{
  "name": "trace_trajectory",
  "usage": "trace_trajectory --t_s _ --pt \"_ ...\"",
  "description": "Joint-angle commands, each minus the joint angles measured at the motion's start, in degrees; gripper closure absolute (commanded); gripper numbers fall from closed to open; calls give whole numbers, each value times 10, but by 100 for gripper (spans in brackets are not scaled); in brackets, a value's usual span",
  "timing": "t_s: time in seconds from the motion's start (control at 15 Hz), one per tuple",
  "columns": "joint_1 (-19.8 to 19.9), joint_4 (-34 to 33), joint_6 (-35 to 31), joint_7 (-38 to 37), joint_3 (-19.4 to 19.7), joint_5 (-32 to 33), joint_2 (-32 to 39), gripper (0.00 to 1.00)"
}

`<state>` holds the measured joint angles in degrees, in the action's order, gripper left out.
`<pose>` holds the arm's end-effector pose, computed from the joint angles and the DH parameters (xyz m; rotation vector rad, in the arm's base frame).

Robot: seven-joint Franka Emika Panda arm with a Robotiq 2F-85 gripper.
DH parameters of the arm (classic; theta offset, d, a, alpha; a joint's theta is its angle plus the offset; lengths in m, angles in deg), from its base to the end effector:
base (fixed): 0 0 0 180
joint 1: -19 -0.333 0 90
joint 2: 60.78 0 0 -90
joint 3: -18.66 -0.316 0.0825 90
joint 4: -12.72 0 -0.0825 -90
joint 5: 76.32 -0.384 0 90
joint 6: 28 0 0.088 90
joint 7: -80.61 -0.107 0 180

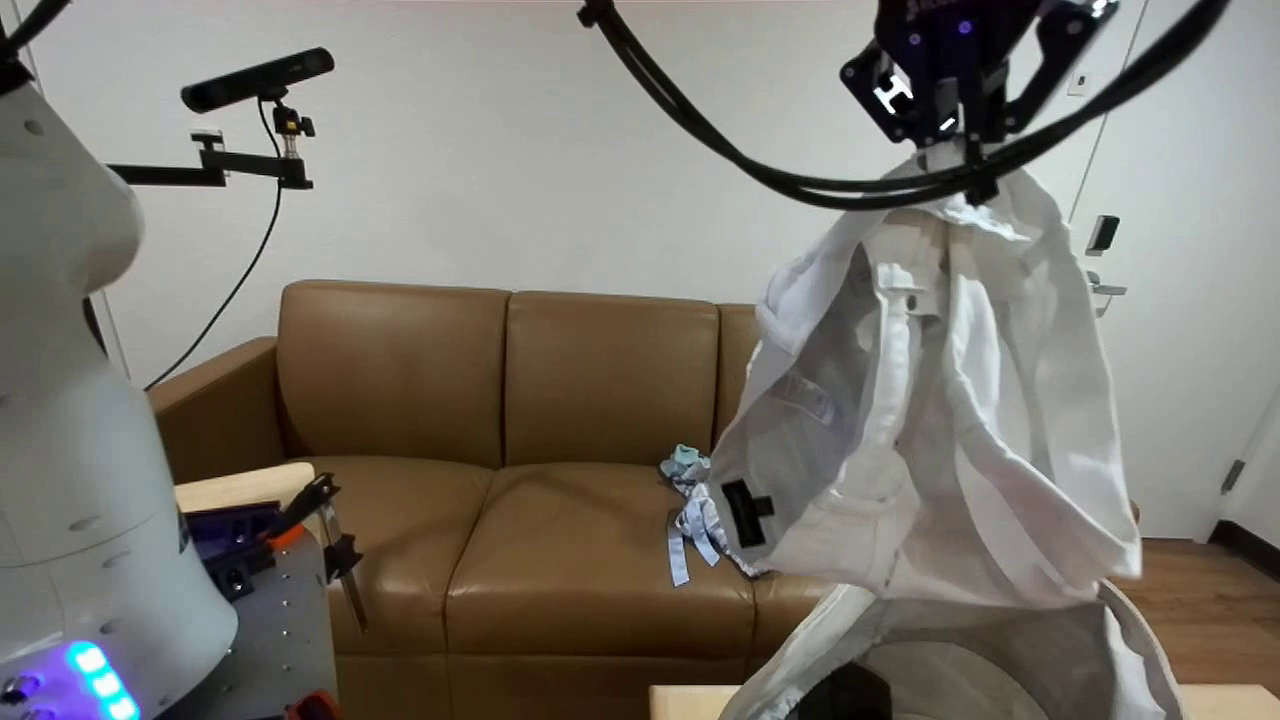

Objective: Put the white short in the bag

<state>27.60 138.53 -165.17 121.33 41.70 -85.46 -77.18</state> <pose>0.4285 -0.2811 0.5438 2.9707 0.0820 0.7782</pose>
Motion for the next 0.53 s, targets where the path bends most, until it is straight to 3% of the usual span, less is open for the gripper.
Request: trace_trajectory --t_s 0.0,0.33,0.47 --pt "27 8 -59 -46 20 -24 31 94" --pt "49 109 -249 -94 38 -26 45 93" --pt "36 151 -278 -86 54 -51 40 93"
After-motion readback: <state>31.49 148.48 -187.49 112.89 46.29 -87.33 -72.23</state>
